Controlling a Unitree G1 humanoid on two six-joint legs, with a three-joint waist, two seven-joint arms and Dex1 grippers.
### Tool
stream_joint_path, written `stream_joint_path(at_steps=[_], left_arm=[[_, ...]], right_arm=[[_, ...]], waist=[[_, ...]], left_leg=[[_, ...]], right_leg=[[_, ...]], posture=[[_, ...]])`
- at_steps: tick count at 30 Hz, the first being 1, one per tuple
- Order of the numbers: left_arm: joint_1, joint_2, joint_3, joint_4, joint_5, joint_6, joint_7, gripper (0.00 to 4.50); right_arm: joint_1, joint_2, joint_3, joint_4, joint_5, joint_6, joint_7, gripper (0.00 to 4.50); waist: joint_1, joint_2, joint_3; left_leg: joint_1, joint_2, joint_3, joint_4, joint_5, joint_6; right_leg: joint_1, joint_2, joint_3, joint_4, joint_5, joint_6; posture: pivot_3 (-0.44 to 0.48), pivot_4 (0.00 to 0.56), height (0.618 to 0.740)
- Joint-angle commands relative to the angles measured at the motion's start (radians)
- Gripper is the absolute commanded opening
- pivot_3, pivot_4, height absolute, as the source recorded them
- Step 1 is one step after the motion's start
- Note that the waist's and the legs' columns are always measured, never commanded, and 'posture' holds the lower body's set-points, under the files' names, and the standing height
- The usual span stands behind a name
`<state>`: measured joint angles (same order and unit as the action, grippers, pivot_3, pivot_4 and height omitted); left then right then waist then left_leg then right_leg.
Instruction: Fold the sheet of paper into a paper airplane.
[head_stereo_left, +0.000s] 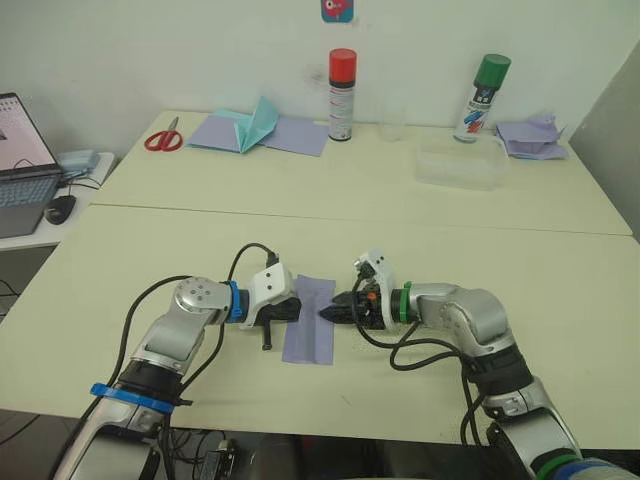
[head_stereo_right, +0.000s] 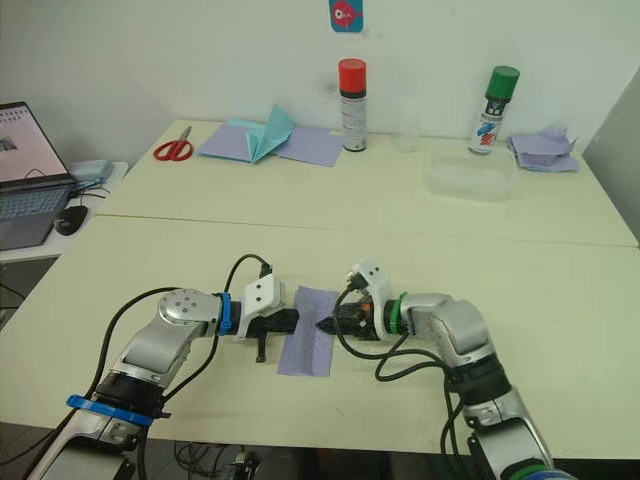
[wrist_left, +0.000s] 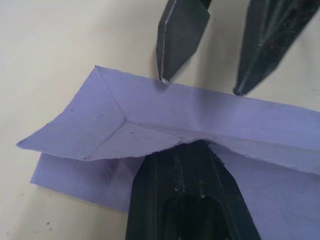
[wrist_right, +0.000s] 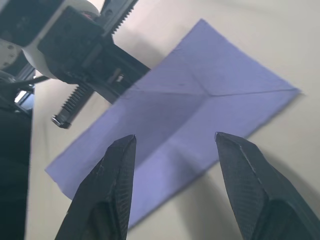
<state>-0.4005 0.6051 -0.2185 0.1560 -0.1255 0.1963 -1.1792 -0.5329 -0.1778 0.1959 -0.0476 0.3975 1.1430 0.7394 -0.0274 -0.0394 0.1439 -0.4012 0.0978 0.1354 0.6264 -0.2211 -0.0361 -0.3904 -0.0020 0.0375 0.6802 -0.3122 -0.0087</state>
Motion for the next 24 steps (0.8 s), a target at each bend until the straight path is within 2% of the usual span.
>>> stream_joint_path(at_steps=[1,8,14,22,24], left_arm=[[-0.007,-0.015,0.015,-0.068,-0.054,0.055,-0.007,0.00],[-0.011,-0.027,0.008,-0.113,-0.069,0.085,0.002,0.00],[-0.015,-0.046,-0.011,-0.092,-0.056,0.070,0.011,0.00],[-0.025,-0.027,-0.005,-0.079,-0.052,0.057,0.000,0.00],[-0.025,-0.013,0.003,-0.086,-0.060,0.069,-0.009,0.00]], right_arm=[[-0.029,0.019,-0.065,-0.042,0.069,0.100,-0.036,2.58],[-0.064,0.103,-0.203,-0.036,0.161,0.292,-0.130,2.58],[-0.100,0.166,-0.314,-0.013,0.195,0.395,-0.197,2.58],[-0.114,0.146,-0.331,-0.025,0.211,0.428,-0.221,2.58],[-0.116,0.102,-0.295,-0.067,0.221,0.424,-0.201,2.58]], waist=[[-0.001,0.000,0.000],[-0.005,0.000,0.000],[-0.005,0.000,0.000],[-0.005,0.000,0.001],[-0.005,0.000,0.001]], left_leg=[[0.000,0.000,0.000,0.000,0.000,0.000],[-0.016,0.001,0.000,0.001,0.000,0.000],[-0.017,0.002,0.001,0.001,0.000,-0.001],[-0.017,0.001,0.001,0.001,0.000,0.000],[-0.017,0.001,0.001,0.001,0.000,0.000]], right_leg=[[0.000,0.000,0.000,0.000,0.000,0.000],[-0.017,0.003,0.000,0.004,0.000,0.000],[-0.018,0.003,0.001,0.001,0.000,0.000],[-0.018,0.003,0.001,0.002,0.000,0.000],[-0.018,0.003,0.001,0.002,0.000,0.000]], posture=[[0.000,0.150,0.740],[0.000,0.150,0.740],[0.000,0.150,0.740],[0.000,0.150,0.740],[0.000,0.150,0.740]])
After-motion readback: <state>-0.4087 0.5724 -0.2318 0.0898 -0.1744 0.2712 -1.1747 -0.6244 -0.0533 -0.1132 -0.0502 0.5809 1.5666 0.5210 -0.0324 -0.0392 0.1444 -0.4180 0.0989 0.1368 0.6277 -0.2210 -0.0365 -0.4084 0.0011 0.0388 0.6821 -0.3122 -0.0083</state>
